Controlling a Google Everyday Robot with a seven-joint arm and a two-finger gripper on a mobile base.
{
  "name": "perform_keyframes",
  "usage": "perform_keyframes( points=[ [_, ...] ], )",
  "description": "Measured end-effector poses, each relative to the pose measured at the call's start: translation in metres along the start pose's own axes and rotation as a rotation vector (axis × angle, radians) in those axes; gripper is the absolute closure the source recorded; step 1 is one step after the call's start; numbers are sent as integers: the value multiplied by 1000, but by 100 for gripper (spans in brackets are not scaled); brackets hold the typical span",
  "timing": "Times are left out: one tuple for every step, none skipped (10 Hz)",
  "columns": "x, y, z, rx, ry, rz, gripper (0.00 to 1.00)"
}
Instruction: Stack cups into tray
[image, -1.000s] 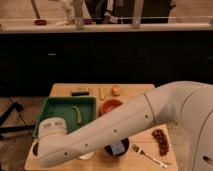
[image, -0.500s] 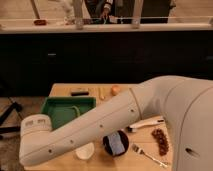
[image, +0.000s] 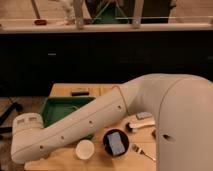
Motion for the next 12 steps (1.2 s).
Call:
perform_keyframes(
  points=[
    [3, 1, 4, -5, -2, 5, 100],
    [6, 3, 8, -11, -6, 8, 100],
    [8, 5, 12, -15, -11, 14, 100],
    [12, 8, 18, -21, -16, 23, 100],
    [13, 10, 20, -25, -17, 28, 100],
    [13, 10, 20, -24, -18, 27, 98],
    [13, 9, 20, -24, -18, 27, 91],
    [13, 10, 20, -24, -18, 28, 82],
    [13, 10, 20, -24, -17, 28, 69],
    [13, 10, 20, -24, -17, 28, 61],
    [13, 10, 20, -24, -17, 28, 51],
    [13, 10, 20, -24, -17, 28, 41]
  ],
)
